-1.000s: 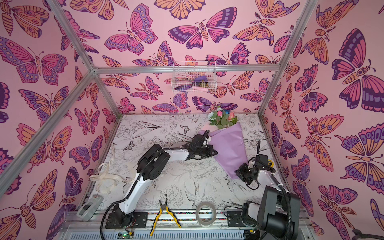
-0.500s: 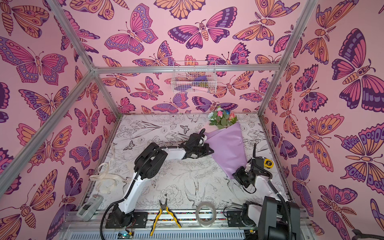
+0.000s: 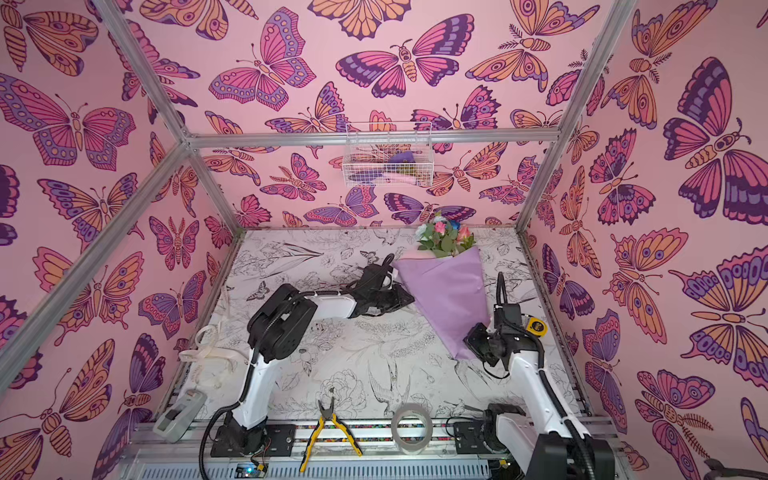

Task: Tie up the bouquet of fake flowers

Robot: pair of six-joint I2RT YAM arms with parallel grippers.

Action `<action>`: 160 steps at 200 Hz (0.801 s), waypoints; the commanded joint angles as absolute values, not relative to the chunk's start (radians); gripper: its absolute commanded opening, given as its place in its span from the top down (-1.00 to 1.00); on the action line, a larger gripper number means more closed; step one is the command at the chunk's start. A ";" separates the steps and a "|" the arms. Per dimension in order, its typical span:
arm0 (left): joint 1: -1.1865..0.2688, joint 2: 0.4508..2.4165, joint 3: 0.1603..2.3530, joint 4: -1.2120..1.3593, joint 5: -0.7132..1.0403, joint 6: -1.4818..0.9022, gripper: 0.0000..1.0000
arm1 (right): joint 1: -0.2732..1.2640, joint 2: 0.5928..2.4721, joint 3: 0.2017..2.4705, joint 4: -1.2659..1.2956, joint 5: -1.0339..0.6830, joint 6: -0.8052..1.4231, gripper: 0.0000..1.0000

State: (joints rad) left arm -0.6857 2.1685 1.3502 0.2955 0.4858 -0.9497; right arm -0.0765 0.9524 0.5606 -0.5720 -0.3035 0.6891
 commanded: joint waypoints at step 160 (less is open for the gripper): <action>-0.398 1.224 0.719 -0.150 -0.052 -0.798 -0.41 | -0.004 1.241 0.818 -0.604 -0.230 0.484 0.38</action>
